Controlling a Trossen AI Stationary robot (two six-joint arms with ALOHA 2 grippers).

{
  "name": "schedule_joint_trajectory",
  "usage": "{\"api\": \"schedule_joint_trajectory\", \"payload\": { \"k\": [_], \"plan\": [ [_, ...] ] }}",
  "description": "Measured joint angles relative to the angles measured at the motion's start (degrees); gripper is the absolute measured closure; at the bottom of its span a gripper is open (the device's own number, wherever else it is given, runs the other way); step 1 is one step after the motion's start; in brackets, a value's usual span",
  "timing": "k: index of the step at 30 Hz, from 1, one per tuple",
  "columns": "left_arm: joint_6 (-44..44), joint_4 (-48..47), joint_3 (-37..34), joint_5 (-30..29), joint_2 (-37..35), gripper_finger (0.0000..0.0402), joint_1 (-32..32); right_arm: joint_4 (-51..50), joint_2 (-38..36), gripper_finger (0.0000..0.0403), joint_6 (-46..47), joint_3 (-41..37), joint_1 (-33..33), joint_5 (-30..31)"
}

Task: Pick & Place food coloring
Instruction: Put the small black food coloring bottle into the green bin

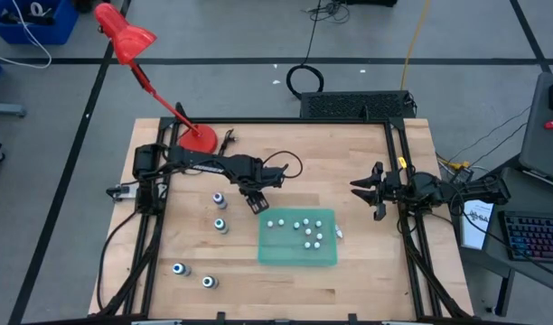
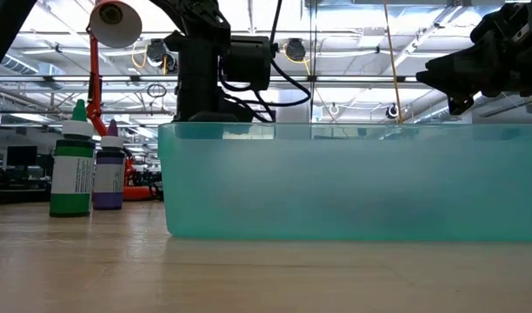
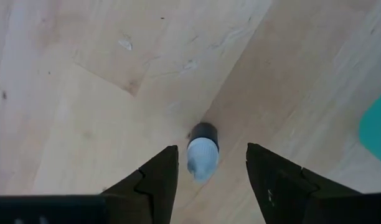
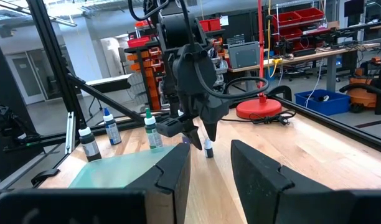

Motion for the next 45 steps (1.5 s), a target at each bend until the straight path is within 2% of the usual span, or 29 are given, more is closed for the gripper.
{"api": "schedule_joint_trajectory", "payload": {
  "k": [15, 25, 45],
  "plan": [
    [-0.2, -0.7, -0.1, 0.0, 0.0, 0.0213, 0.0, 0.0, 0.0, 0.0298, 0.0, 0.0, 0.0, 0.0],
    [-0.3, 2.5, -4.2, 0.0, 0.0, 0.0213, 0.4, 0.0, 0.0, 0.0298, 0.0, 0.0, 0.0, 0.0],
    [3.0, 2.6, -2.2, -0.8, 0.0, 0.0213, 0.4, 0.0, 0.0, 0.0298, 0.0, 0.0, 0.0, 0.0]
  ]
}}
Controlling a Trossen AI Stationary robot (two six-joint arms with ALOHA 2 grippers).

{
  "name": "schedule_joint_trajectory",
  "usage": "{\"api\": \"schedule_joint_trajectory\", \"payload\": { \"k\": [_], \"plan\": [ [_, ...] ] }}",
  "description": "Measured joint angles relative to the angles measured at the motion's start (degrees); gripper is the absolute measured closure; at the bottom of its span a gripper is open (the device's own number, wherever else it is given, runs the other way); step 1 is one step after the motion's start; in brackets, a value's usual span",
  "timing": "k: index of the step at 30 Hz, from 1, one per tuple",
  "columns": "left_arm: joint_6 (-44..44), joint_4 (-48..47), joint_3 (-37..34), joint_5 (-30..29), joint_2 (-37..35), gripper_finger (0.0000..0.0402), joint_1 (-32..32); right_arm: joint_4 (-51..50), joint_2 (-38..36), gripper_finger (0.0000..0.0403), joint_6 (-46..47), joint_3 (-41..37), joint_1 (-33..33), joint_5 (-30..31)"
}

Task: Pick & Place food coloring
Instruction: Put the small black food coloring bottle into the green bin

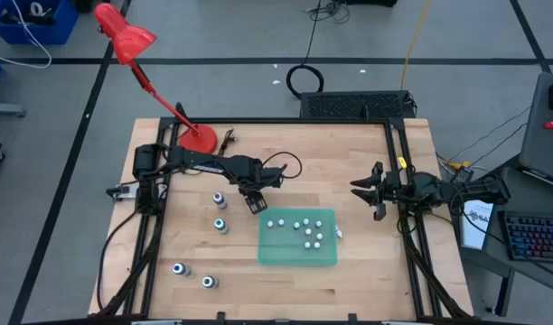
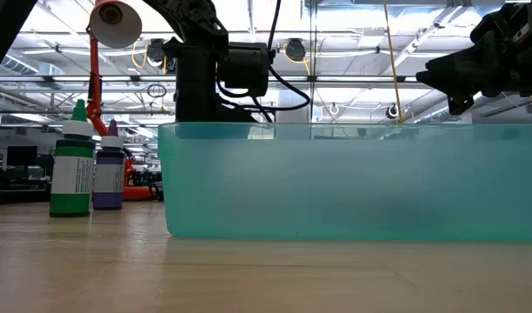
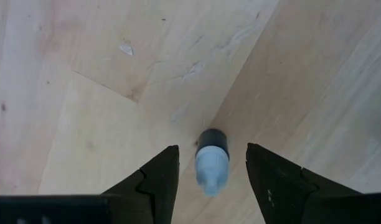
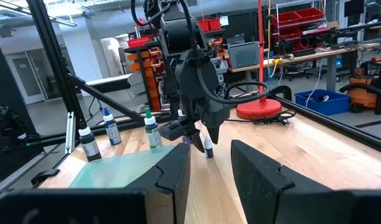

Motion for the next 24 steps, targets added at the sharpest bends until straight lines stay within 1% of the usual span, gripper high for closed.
{"api": "schedule_joint_trajectory", "payload": {
  "k": [5, 8, 11, 19, 20, 24],
  "plan": [
    [0.0, -0.1, 0.0, 0.0, 0.0, 0.0213, 0.0, 0.0, 0.0, 0.0298, 0.0, 0.0, 0.0, 0.0],
    [0.0, -0.5, 0.0, 0.1, 0.0, 0.0223, 0.0, 0.0, 0.0, 0.0298, 0.0, 0.0, 0.0, 0.0],
    [0.1, -0.5, 0.0, 0.5, 0.0, 0.0248, 0.0, 0.0, 0.0, 0.0298, 0.0, 0.0, 0.0, 0.0],
    [1.4, -0.2, 0.1, 0.5, 0.0, 0.0337, 0.0, 0.0, 0.0, 0.0298, 0.0, 0.0, 0.0, 0.0],
    [1.6, -0.2, 0.1, 0.5, 0.0, 0.0342, 0.0, 0.0, 0.0, 0.0298, 0.0, 0.0, 0.0, 0.0],
    [2.0, -1.3, 0.5, 0.5, 0.0, 0.0342, 0.0, 0.0, 0.0, 0.0298, 0.0, 0.0, 0.0, 0.0]
  ]
}}
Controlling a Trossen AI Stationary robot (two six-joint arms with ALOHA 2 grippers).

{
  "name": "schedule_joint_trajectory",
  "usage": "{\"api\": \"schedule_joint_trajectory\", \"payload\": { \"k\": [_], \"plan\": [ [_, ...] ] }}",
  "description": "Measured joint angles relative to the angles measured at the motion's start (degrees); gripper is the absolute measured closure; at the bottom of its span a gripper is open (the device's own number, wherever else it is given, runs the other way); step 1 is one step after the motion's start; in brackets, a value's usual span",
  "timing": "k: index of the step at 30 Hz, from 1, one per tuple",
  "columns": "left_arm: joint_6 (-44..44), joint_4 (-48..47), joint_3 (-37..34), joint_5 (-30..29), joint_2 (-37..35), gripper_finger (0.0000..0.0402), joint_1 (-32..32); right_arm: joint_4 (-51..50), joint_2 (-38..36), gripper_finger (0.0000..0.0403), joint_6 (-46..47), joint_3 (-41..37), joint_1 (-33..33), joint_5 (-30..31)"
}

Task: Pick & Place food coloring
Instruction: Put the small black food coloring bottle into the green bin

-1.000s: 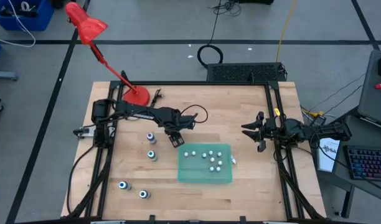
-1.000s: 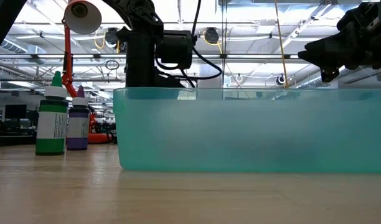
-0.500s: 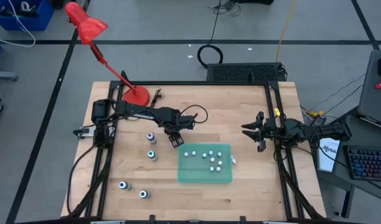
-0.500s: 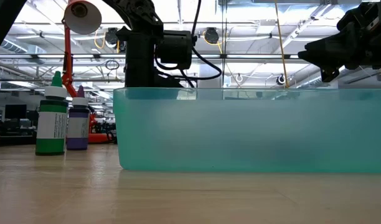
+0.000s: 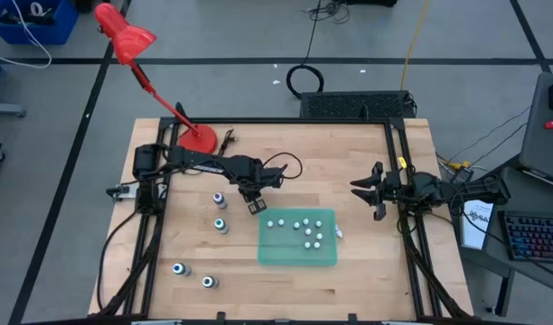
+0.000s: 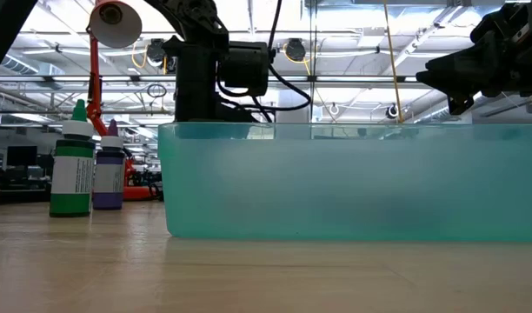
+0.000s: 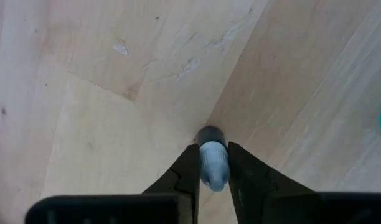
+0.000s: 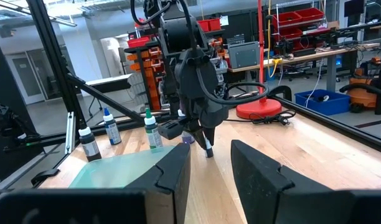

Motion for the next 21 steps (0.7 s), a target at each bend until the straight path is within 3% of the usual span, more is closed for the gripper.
{"api": "schedule_joint_trajectory", "payload": {
  "k": [9, 12, 15, 21],
  "plan": [
    [0.5, -12.0, 9.6, -0.8, -4.3, 0.0342, -3.3, 0.0, 0.0, 0.0298, 0.0, 0.0, 0.0, 0.0],
    [-0.9, -15.9, 15.4, -0.9, -5.6, 0.0342, -7.1, 0.0, 0.0, 0.0298, 0.0, 0.0, 0.0, 0.0],
    [-4.0, -19.2, 21.5, -4.6, -5.2, 0.0342, -11.9, 0.0, 0.0, 0.0298, 0.0, 0.0, 0.0, 0.0],
    [-9.0, -20.3, 32.3, -7.4, 0.5, 0.0342, -20.1, 0.0, 0.0, 0.0298, 0.0, 0.0, 0.0, 0.0]
  ]
}}
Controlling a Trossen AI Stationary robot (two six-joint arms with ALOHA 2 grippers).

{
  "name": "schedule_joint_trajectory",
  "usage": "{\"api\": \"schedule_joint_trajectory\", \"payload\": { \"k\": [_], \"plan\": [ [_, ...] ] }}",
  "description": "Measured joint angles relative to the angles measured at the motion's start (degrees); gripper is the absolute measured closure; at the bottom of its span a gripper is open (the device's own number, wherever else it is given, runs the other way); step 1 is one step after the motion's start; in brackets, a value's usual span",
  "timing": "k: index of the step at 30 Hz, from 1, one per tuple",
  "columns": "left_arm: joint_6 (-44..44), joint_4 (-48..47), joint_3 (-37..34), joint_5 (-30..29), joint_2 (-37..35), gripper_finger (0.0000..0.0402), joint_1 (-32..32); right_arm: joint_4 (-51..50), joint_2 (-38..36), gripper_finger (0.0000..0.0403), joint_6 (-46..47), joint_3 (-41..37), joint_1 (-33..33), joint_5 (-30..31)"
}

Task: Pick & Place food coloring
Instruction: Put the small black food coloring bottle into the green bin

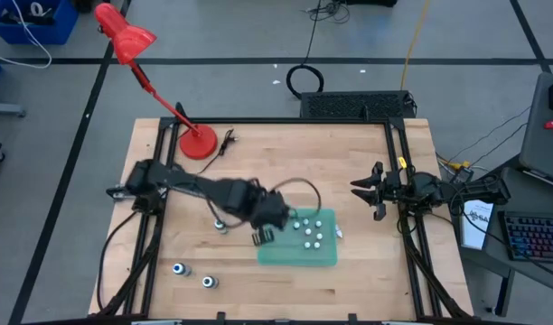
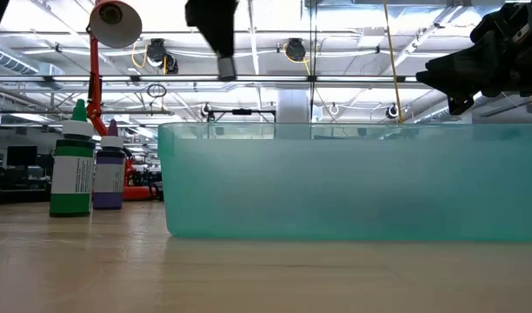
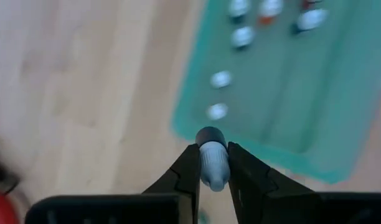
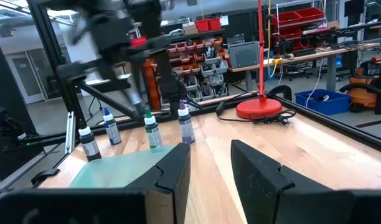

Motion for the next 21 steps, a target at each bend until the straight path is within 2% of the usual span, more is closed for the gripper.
{"api": "schedule_joint_trajectory", "payload": {
  "k": [4, 10, 14, 21],
  "plan": [
    [0.5, 0.2, 5.0, 1.3, 6.8, 0.0342, -2.7, 0.0, 0.0, 0.0298, 0.0, 0.0, 0.0, 0.0],
    [5.5, 1.1, 5.7, 7.4, 15.2, 0.0342, -2.1, 0.0, 0.0, 0.0298, 0.0, 0.0, 0.0, 0.0],
    [7.7, 4.9, 5.7, 9.7, 18.1, 0.0342, -0.9, 0.0, 0.0, 0.0298, 0.0, 0.0, 0.0, 0.0],
    [8.2, 5.1, 4.7, 9.9, 18.9, 0.0343, 0.8, 0.0, 0.0, 0.0298, 0.0, 0.0, 0.0, 0.0]
  ]
}}
